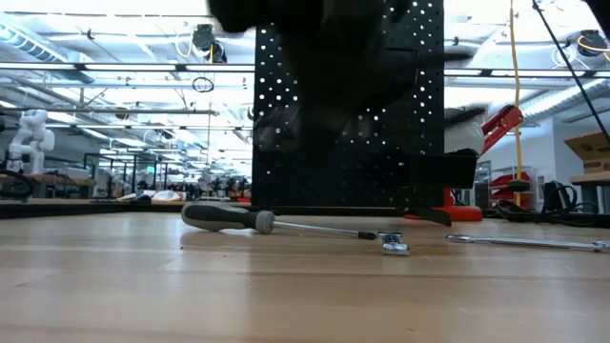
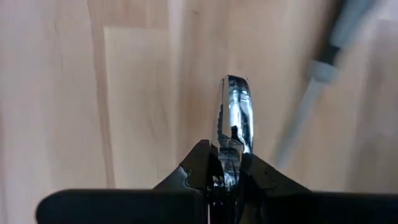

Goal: Hang tools onto peg board
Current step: Unhang the pliers from the pegboard, then adjust the pegboard

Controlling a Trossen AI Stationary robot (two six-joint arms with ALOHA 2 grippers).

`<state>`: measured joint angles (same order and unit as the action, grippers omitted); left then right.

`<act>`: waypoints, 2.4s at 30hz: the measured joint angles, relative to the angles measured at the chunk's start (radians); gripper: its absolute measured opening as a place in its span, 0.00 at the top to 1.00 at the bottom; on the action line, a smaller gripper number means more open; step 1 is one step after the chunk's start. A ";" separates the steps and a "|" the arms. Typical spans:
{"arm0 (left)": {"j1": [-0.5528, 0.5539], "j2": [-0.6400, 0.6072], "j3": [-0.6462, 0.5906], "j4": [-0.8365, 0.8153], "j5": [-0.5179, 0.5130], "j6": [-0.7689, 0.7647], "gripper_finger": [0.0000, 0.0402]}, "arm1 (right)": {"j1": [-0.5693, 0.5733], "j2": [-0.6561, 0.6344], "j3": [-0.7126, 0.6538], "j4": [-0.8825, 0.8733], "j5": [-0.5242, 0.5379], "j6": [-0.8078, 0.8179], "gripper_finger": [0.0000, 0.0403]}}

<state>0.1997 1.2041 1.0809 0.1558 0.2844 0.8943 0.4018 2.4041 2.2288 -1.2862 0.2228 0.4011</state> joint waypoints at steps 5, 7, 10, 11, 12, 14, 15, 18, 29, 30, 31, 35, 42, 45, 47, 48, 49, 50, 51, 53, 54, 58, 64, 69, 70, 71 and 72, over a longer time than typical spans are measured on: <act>0.000 0.000 0.000 0.008 -0.002 -0.025 0.97 | -0.017 0.101 0.000 0.153 -0.047 -0.002 0.93; 0.000 0.000 0.000 0.008 -0.002 -0.026 0.97 | -0.016 0.120 0.001 0.197 -0.045 -0.005 0.93; 0.000 0.000 -0.001 0.011 -0.002 -0.027 0.97 | -0.015 0.136 0.004 0.262 -0.039 0.000 0.93; 0.000 0.000 -0.001 0.011 -0.002 -0.026 0.97 | -0.015 0.137 0.004 0.272 -0.036 0.001 0.92; 0.000 0.000 -0.001 0.013 -0.003 -0.026 0.97 | -0.014 0.137 0.004 0.280 -0.033 0.001 0.91; 0.000 0.000 -0.001 0.013 -0.002 -0.026 0.97 | -0.014 0.139 0.003 0.307 -0.020 0.001 0.85; 0.000 0.000 -0.001 0.014 -0.002 -0.026 0.97 | -0.013 0.140 0.003 0.317 -0.007 0.001 0.82; 0.000 0.000 -0.001 0.013 -0.002 -0.028 0.97 | -0.013 0.139 0.002 0.327 0.024 0.003 0.71; 0.000 0.000 0.000 0.014 -0.002 -0.048 0.97 | 0.006 0.144 0.123 0.231 0.163 -0.086 0.55; 0.000 0.000 0.000 0.014 -0.002 -0.048 0.97 | 0.007 0.137 0.129 0.225 0.183 -0.104 0.55; 0.000 0.000 0.000 0.014 -0.002 -0.049 0.97 | 0.010 0.119 0.120 0.223 0.197 -0.116 0.55; 0.000 0.000 0.000 0.015 -0.002 -0.049 0.97 | 0.023 0.048 0.117 0.135 0.292 -0.126 0.57; 0.000 0.000 0.000 0.018 -0.001 -0.050 0.97 | 0.076 -0.141 0.119 0.013 0.537 -0.115 0.59; 0.000 0.000 0.000 0.019 -0.002 -0.050 0.97 | 0.110 -0.228 0.119 -0.011 0.646 -0.107 0.60; 0.000 0.000 0.000 0.019 -0.001 -0.050 0.97 | 0.135 -0.278 0.119 -0.030 0.729 -0.100 0.61; 0.000 0.000 0.000 0.020 -0.002 -0.050 0.97 | 0.147 -0.302 0.119 -0.044 0.771 -0.095 0.61; 0.000 0.000 0.000 0.020 -0.002 -0.050 0.97 | 0.160 -0.325 0.119 -0.061 0.811 -0.091 0.62; 0.000 0.000 0.000 0.019 -0.002 -0.050 0.97 | 0.172 -0.349 0.119 -0.079 0.848 -0.089 0.62; 0.000 0.000 0.000 0.020 -0.002 -0.050 0.97 | 0.185 -0.375 0.119 -0.108 0.881 -0.088 0.63; 0.000 0.000 0.000 0.020 -0.002 -0.050 0.97 | 0.204 -0.417 0.119 -0.184 0.912 -0.094 0.63; 0.000 0.000 0.000 0.021 -0.002 -0.050 0.97 | 0.211 -0.435 0.119 -0.227 0.912 -0.095 0.63; 0.000 0.000 0.000 0.021 -0.002 -0.050 0.97 | 0.217 -0.486 0.113 -0.282 0.932 -0.114 0.63; 0.000 0.000 0.000 0.021 -0.002 -0.050 0.97 | 0.211 -0.528 0.113 -0.284 1.059 -0.295 0.63; 0.000 0.000 0.000 0.021 -0.002 -0.050 0.97 | 0.167 -0.547 0.113 -0.284 1.075 -0.334 0.63; 0.000 0.000 0.000 0.022 -0.002 -0.050 0.97 | 0.152 -0.546 0.113 -0.285 1.060 -0.339 0.63; 0.000 0.000 0.000 0.024 -0.002 -0.050 0.97 | 0.136 -0.544 0.113 -0.285 1.041 -0.341 0.63; 0.000 0.000 0.000 0.027 -0.002 -0.050 0.97 | 0.120 -0.543 0.113 -0.285 1.020 -0.341 0.63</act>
<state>0.1997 1.2037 1.0809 0.1831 0.2825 0.8444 0.5222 1.8606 2.3421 -1.5707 1.2432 0.0601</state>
